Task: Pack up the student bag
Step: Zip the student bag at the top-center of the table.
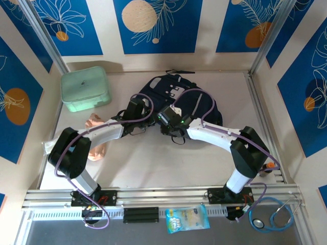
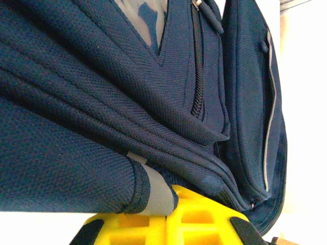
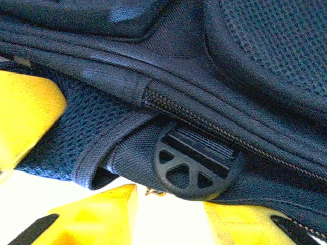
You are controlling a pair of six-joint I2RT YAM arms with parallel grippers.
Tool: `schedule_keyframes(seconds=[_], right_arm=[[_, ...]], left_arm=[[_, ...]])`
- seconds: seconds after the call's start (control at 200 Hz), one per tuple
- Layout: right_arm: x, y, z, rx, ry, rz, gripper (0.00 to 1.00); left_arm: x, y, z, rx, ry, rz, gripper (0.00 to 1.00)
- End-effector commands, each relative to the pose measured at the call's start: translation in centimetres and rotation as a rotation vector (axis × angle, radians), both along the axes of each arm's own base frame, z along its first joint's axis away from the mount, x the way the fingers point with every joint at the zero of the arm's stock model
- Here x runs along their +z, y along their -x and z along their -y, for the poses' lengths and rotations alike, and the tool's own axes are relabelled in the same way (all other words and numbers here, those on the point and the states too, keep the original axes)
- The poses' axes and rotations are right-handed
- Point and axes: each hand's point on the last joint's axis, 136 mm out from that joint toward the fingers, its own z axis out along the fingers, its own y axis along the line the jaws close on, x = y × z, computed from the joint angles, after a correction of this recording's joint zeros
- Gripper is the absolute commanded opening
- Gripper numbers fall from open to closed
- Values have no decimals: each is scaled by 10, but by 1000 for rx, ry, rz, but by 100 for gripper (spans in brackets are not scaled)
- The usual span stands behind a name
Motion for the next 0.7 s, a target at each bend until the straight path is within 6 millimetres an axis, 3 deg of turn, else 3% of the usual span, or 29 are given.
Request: schedule_keyframes(seconds=[0.0,0.31,0.695], right_arm=[[4,-17,0,-17,0,61,36],[1,-30,3,-49,40,83,35],[-2,-35,13,-75,95,93,21]], left_arm=[[49,4,26,-88,151,94,0],[54,7,32,-99,209,76,0],[48,1,24,-54,178,74,0]])
